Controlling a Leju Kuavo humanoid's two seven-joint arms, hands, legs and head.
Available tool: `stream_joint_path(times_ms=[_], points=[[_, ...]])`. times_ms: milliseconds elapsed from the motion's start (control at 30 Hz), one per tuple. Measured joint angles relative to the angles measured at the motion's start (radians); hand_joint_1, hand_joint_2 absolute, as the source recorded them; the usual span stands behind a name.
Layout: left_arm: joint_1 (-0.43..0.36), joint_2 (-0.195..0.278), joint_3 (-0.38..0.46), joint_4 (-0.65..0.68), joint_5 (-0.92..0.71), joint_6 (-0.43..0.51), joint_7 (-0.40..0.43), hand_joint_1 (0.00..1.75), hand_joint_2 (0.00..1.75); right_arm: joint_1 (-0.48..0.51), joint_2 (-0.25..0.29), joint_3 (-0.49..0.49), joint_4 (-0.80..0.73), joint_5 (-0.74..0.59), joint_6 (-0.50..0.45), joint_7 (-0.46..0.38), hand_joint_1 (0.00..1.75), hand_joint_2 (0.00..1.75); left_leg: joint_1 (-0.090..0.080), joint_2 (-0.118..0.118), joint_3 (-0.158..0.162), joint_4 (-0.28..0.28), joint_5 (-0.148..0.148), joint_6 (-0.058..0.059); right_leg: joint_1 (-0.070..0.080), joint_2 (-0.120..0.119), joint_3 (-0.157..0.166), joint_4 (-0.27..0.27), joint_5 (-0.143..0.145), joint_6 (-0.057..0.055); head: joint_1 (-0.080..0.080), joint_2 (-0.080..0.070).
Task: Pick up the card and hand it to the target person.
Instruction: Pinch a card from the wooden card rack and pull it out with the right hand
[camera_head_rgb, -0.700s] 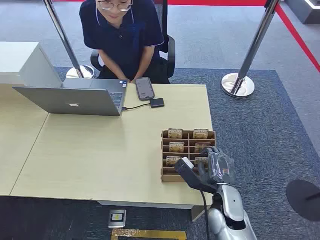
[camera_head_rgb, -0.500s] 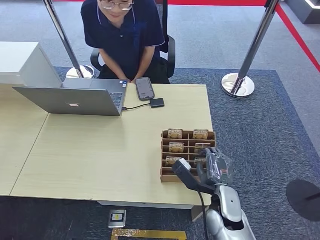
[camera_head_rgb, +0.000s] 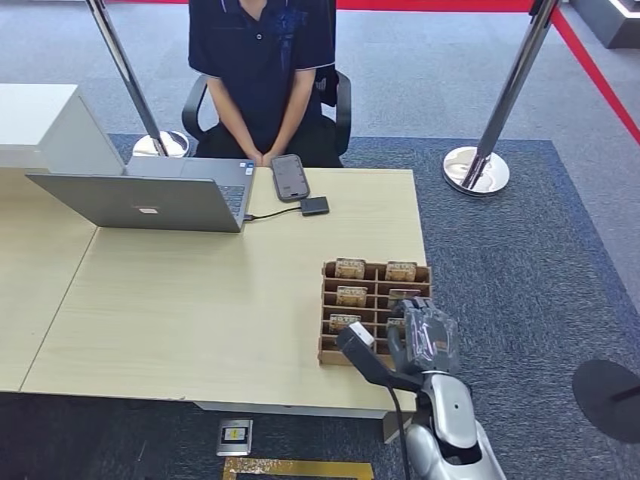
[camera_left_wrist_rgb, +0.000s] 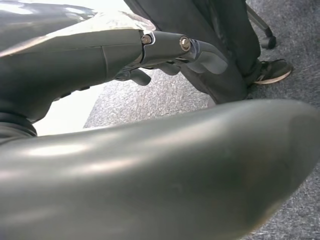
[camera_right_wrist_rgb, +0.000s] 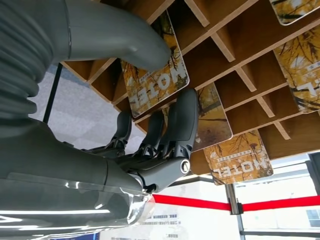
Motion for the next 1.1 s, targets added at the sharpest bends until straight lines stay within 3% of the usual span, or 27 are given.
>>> stream_joint_path(times_ms=[700, 1100], points=[[0.0, 0.0, 0.0, 0.0, 0.005, 0.001, -0.001, 0.0, 0.0, 0.021, -0.01, 0.004, -0.033, 0.07, -0.011, 0.052, 0.83, 1.75, 0.0, 0.0, 0.0, 0.0, 0.0, 0.0, 0.0, 0.0, 0.0, 0.0, 0.0, 0.0, 0.0, 0.0], [0.0, 0.0, 0.0, 0.0, 0.008, 0.001, 0.002, 0.0, 0.0, 0.022, -0.009, 0.011, -0.04, 0.081, -0.009, 0.055, 0.89, 1.75, 0.0, 0.0, 0.0, 0.0, 0.0, 0.0, 0.0, 0.0, 0.0, 0.0, 0.0, 0.0, 0.0, 0.0]])
